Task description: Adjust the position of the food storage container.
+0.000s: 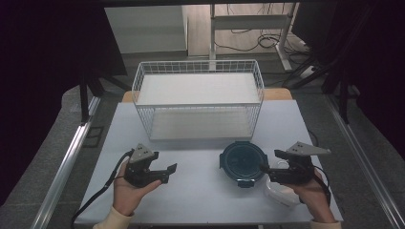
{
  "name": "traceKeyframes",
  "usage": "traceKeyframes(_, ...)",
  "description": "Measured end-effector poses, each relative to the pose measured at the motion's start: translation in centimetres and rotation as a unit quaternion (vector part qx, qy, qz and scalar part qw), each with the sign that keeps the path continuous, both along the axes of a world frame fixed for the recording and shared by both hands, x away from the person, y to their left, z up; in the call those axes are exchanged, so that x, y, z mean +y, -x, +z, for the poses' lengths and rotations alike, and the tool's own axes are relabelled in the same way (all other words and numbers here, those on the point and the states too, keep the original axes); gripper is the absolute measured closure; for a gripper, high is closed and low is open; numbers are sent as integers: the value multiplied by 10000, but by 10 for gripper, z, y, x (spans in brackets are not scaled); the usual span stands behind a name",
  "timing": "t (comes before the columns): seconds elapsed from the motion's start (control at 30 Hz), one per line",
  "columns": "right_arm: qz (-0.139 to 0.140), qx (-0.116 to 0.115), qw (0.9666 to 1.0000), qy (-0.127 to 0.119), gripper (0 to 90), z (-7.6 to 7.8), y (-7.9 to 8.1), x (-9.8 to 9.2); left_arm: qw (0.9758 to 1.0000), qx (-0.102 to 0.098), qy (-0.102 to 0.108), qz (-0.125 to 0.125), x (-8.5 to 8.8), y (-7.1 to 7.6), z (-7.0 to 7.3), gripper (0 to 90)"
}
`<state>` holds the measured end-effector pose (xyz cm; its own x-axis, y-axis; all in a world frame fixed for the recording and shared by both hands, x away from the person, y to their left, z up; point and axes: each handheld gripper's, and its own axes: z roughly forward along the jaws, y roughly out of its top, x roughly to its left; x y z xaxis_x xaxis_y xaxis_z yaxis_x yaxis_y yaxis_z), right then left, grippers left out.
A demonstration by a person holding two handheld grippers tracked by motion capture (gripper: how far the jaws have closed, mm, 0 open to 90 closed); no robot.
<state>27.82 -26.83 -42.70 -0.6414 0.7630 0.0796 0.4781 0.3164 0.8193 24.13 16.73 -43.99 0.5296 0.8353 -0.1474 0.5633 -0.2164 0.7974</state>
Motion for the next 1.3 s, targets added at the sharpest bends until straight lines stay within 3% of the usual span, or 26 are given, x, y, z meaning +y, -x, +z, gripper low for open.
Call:
traceKeyframes(0.23, -79, 79, 9999, -21, 238, -1, -3, 1, 9999, -10, -103, 64, 2, 2, -1, 207)
traceKeyframes(0.27, -22, 127, 9999, 16, 242, -3, -3, 5, 10000, 26, 6, 54, 4, 0, -2, 207)
traceKeyframes(0.37, 63, 159, 9998, 114, 251, -3, -5, 12, 9999, 68, 32, 68, 8, -1, -4, 206)
traceKeyframes(0.5, 90, 169, 9998, 37, 262, 2, -4, 17, 9997, 43, 158, 161, 17, -4, -4, 214)
traceKeyframes(0.53, 101, 155, 9998, 10, 269, 4, -2, 18, 9993, 8, 350, 139, 19, -8, -1, 218)
traceKeyframes(0.6, 101, 159, 9998, -36, 277, 6, -1, 20, 9994, 42, 351, 50, 19, -13, 1, 217)
traceKeyframes(0.67, 75, 198, 9998, -56, 283, 6, -2, 22, 9997, 32, 233, 70, 18, -15, 1, 219)
traceKeyframes(0.77, 56, 238, 9997, -23, 288, 4, -4, 24, 9997, 77, 217, 20, 16, -16, -1, 218)
traceKeyframes(0.83, 61, 381, 9992, -65, 312, 3, -4, 24, 9999, 83, 70, 18, 13, -13, -3, 217)
traceKeyframes(0.97, -12, 387, 9992, -17, 340, 3, -5, 22, 9999, 130, 25, -57, 11, -11, -5, 214)
traceKeyframes(1.1, -65, 361, 9993, -39, 369, 8, -6, 17, 9997, 209, 35, -143, 10, -19, -4, 208)
traceKeyframes(1.23, -238, 334, 9992, 32, 399, 13, -11, 11, 9993, 288, -164, -171, 8, -23, -9, 203)
traceKeyframes(1.3, -290, 498, 9983, 82, 424, 15, -17, 7, 9992, 285, -179, -231, 6, -18, -10, 202)
